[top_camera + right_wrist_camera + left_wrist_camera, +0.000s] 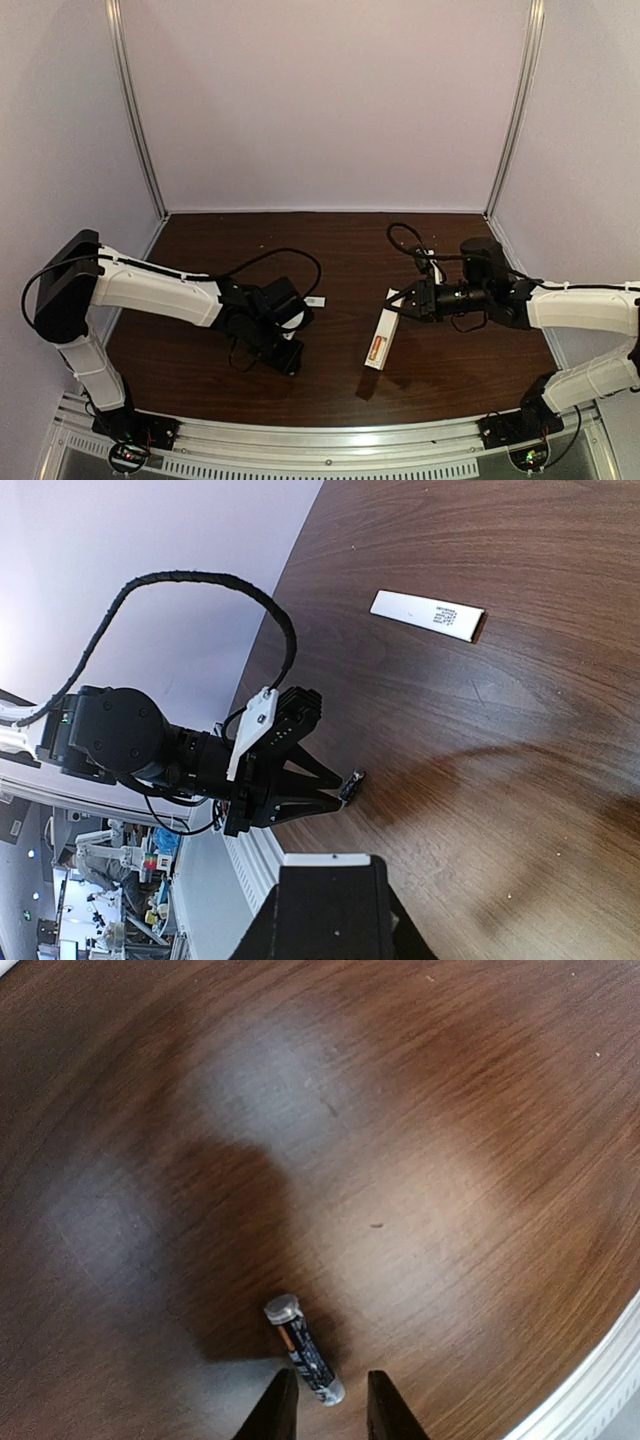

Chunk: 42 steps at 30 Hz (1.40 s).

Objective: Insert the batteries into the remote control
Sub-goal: Pick up the battery from the center of the board, then place the battery in the battery compartment.

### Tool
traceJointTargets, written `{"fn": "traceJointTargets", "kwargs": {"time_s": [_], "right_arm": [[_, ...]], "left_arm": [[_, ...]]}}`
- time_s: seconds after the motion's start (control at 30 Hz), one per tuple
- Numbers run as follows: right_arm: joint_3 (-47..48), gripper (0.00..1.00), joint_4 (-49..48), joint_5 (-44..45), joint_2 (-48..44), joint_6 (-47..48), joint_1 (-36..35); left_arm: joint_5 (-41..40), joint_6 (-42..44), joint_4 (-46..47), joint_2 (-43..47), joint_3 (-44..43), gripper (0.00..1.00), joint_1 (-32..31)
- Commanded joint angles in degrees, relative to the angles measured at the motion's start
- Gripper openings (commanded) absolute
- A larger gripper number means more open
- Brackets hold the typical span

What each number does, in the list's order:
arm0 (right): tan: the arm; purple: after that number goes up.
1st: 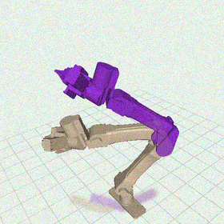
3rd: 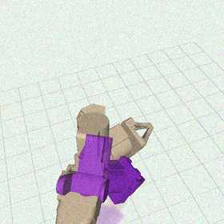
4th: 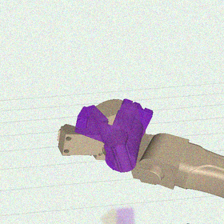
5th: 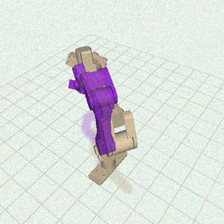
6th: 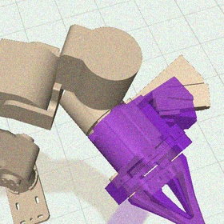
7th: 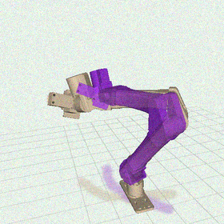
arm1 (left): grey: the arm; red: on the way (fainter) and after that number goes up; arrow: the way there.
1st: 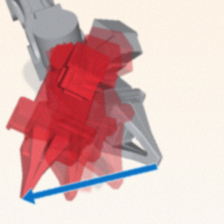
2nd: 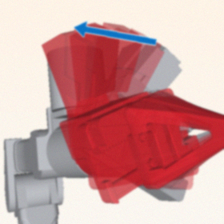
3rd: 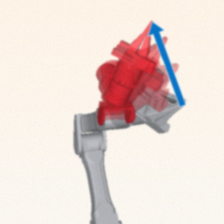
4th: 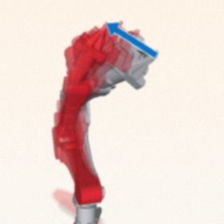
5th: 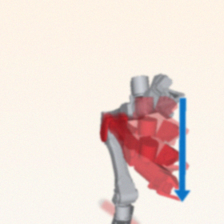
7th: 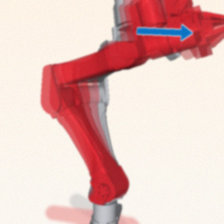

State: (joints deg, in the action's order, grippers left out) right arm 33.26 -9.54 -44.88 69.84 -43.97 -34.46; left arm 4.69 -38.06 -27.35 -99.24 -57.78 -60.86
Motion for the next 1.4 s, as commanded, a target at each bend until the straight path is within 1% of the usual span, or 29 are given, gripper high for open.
{"fn": "traceJointTargets", "kwargs": {"time_s": [0.0, 0.27, 0.4, 0.47, 0.5, 0.67, 0.83, 0.93, 1.07, 1.37], "right_arm": [[-1.5, 0.00, -5.1, 1.1, 0.3, -2.5, 0.3], [-4.0, 0.00, -10.7, 0.8, 2.3, -5.4, 0.4], [-5.1, 0.00, -12.7, 1.1, 2.9, -6.7, 0.5], [-6.0, 0.00, -14.8, 1.3, 3.3, -8.0, 0.4], [-6.4, 0.00, -16.0, 1.2, 3.6, -8.7, 0.4], [-8.8, 0.00, -22.9, 2.0, 5.1, -13.1, 0.4], [-10.5, 0.00, -29.1, 2.2, 7.0, -16.8, 0.4], [-11.1, 0.00, -31.5, 2.5, 7.4, -18.1, 0.2], [-11.3, 0.00, -31.6, 3.6, 7.1, -18.6, -0.5], [-11.9, 0.00, -32.3, 6.2, 7.2, -19.7, -2.4]], "left_arm": [[-2.1, 0.1, -2.7, -2.6, -2.5, 0.25, -0.4], [-3.0, -1.2, -6.0, -5.3, -3.6, 0.16, -0.5], [-3.0, -1.1, -6.9, -5.7, -4.0, 0.06, -0.5], [-1.6, -0.6, -6.8, -4.0, -4.7, 0.01, -0.5], [-0.7, 0.1, -6.2, -2.6, -5.1, 0.00, -0.6], [2.7, 1.3, -5.8, 3.9, -9.9, 0.00, -1.9], [8.7, -0.2, -5.2, 5.7, -14.2, 0.00, -3.2], [10.6, -0.9, -4.9, 5.1, -16.5, 0.00, -4.2], [12.9, -2.2, -4.8, 2.7, -19.1, 0.00, -5.6], [14.2, -3.3, -4.5, -1.9, -21.9, 0.00, -7.8]]}}
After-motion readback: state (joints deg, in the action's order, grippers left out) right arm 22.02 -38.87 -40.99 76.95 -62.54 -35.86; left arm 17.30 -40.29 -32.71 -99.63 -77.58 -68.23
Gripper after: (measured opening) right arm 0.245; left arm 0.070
